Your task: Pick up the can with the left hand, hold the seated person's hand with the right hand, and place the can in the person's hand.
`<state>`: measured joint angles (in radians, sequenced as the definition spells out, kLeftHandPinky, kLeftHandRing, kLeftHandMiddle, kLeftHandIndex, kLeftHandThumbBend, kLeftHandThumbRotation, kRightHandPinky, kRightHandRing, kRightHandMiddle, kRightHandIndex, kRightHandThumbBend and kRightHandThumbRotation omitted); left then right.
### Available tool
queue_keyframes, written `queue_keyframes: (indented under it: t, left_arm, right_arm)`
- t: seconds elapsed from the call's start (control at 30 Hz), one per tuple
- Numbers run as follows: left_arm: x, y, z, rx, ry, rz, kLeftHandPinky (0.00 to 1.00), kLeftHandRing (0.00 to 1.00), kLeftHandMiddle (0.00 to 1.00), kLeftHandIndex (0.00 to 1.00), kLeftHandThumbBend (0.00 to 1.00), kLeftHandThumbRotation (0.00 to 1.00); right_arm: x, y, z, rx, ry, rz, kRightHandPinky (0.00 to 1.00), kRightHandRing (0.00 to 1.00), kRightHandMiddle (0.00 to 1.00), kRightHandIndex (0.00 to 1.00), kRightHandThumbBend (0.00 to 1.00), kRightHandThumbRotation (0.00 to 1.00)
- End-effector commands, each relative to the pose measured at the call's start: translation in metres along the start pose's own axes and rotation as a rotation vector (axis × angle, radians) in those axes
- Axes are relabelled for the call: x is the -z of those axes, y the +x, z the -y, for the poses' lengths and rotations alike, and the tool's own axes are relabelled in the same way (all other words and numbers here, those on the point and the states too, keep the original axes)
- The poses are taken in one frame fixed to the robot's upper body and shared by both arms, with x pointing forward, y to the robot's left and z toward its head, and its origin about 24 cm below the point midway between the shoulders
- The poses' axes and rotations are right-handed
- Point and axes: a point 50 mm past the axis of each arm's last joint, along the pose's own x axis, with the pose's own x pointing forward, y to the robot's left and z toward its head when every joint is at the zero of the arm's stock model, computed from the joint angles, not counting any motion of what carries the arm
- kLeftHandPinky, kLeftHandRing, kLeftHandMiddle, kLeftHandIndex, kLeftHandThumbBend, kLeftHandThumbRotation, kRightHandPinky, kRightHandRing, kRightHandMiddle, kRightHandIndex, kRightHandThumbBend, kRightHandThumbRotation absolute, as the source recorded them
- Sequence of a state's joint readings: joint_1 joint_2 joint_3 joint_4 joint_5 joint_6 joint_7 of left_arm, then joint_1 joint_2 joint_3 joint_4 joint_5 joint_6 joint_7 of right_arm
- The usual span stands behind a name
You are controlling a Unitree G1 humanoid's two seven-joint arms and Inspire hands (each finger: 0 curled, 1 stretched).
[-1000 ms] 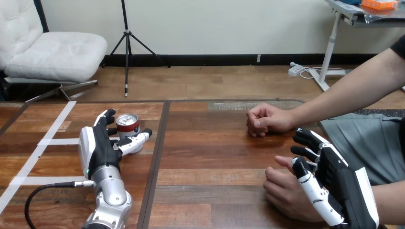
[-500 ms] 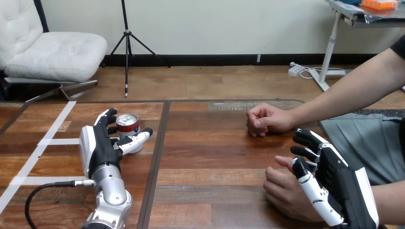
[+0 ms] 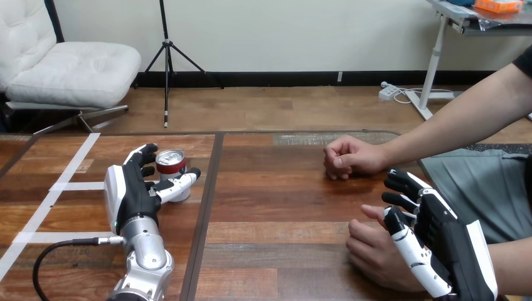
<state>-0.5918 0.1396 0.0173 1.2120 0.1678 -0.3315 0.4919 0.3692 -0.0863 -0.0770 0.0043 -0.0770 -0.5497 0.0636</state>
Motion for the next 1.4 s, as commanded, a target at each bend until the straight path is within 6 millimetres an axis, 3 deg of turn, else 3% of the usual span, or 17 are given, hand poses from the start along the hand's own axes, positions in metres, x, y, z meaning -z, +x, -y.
queue_keyframes:
  t: [0.0,1.37]
  left_arm:
    - [-0.0328,0.0116,0.0034,-0.004,-0.020,0.101,0.72,0.79,0.79,0.77,0.71,0.00]
    - [-0.0264,0.0067,0.0013,-0.024,-0.080,0.116,0.55,0.59,0.61,0.61,0.63,0.00]
  right_arm:
    - [-0.0166,0.0118,0.0016,0.009,-0.005,0.094,0.70,0.80,0.84,0.82,0.55,0.65]
    - [-0.0174,0.0129,0.0011,0.000,-0.006,0.104,0.70,0.79,0.83,0.82,0.54,0.65]
